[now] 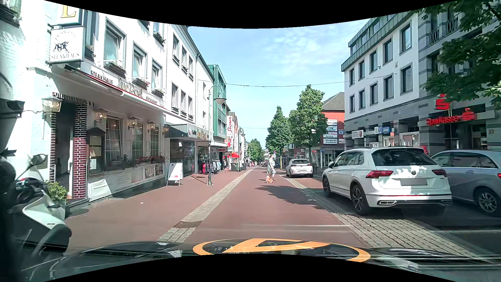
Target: Follow the waypoints while adhering to traffic rules and regulations
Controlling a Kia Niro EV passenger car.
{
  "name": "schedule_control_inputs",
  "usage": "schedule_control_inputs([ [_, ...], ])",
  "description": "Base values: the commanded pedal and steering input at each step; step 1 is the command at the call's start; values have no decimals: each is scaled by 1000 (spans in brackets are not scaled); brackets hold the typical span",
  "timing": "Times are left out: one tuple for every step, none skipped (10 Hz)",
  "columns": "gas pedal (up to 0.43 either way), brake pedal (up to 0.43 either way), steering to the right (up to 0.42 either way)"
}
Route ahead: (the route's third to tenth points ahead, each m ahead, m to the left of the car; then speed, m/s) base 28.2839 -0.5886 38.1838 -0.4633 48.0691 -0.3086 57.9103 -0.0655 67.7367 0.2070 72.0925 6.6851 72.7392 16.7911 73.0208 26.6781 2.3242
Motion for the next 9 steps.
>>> schedule_control_inputs([
  [0, 152, -16],
  [0, 165, -16],
  [0, 189, -16],
  [0, 207, -16],
  [0, 213, -16],
  [0, 207, -16],
  [0, 207, -16],
  [0, 201, -16],
  [0, 189, -15],
])
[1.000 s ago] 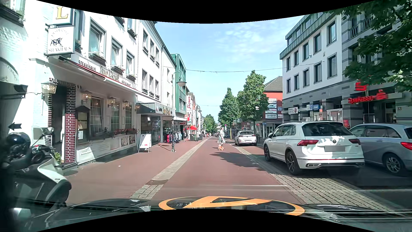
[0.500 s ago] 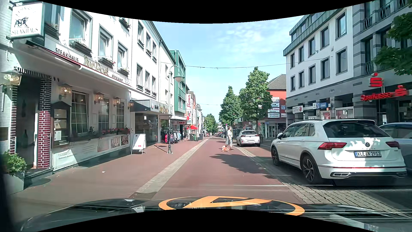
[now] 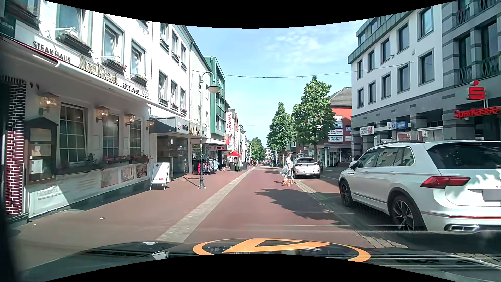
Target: Follow the waypoints while adhering to traffic rules and regulations
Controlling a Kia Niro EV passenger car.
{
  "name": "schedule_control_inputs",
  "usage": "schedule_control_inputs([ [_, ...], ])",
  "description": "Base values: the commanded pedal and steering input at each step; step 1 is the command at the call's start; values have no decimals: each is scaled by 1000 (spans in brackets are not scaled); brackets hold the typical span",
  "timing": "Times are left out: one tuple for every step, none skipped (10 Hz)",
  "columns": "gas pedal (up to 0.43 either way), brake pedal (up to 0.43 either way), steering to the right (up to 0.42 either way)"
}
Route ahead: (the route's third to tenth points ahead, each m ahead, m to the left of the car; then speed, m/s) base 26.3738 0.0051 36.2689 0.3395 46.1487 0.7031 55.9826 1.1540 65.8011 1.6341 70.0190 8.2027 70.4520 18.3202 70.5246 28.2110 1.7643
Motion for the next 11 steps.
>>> schedule_control_inputs([
  [0, 189, -14],
  [0, 183, -13],
  [0, 159, -13],
  [0, 91, -13],
  [0, 24, -13],
  [0, 6, -13],
  [0, 0, -13],
  [0, 0, -13],
  [0, 0, -13],
  [0, 0, -13],
  [0, 0, -13],
])
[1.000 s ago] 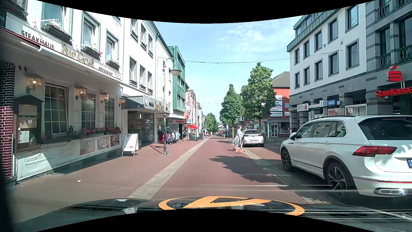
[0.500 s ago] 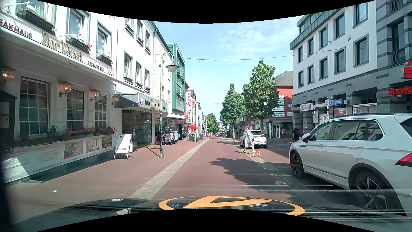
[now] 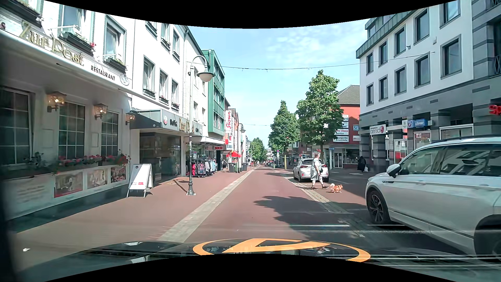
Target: Follow the waypoints while adhering to traffic rules and regulations
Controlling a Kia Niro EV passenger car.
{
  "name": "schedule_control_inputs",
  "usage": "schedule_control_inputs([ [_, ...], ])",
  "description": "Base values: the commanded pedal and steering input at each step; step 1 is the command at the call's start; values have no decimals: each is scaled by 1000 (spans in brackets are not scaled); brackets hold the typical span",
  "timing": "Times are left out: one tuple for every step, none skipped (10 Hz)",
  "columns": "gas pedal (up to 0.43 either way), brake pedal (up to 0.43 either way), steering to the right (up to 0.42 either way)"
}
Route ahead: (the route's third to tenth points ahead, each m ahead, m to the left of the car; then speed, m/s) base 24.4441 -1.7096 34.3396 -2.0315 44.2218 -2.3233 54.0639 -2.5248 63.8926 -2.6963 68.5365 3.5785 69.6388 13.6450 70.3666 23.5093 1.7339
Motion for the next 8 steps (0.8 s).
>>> schedule_control_inputs([
  [0, 0, -13],
  [0, 0, -13],
  [8, 0, -13],
  [67, 0, -13],
  [67, 0, -13],
  [67, 0, -13],
  [67, 0, -13],
  [67, 0, -12],
])
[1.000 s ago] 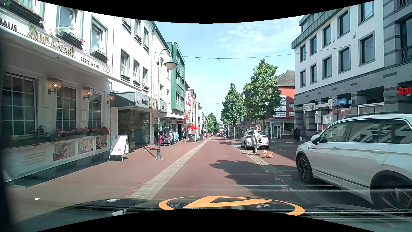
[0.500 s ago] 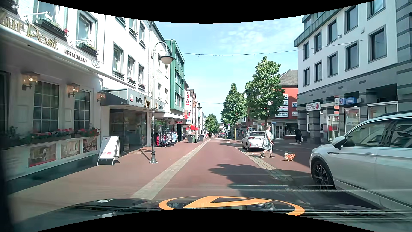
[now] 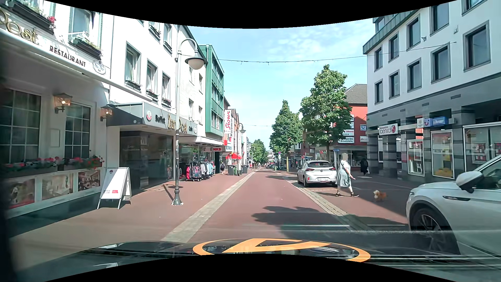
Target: Follow the waypoints while adhering to traffic rules and regulations
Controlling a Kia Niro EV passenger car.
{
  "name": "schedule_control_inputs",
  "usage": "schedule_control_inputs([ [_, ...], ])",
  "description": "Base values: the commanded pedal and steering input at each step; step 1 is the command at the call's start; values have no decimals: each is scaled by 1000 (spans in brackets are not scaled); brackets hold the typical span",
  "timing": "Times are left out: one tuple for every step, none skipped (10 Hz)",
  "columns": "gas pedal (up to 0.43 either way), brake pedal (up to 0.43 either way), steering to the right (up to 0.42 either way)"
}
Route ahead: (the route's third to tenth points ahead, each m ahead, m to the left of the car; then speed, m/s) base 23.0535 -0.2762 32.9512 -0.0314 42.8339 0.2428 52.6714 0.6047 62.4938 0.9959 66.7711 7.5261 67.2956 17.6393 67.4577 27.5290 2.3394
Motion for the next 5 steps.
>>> schedule_control_inputs([
  [59, 0, -9],
  [39, 0, -5],
  [20, 0, -5],
  [20, 0, -5],
  [20, 0, -5],
])
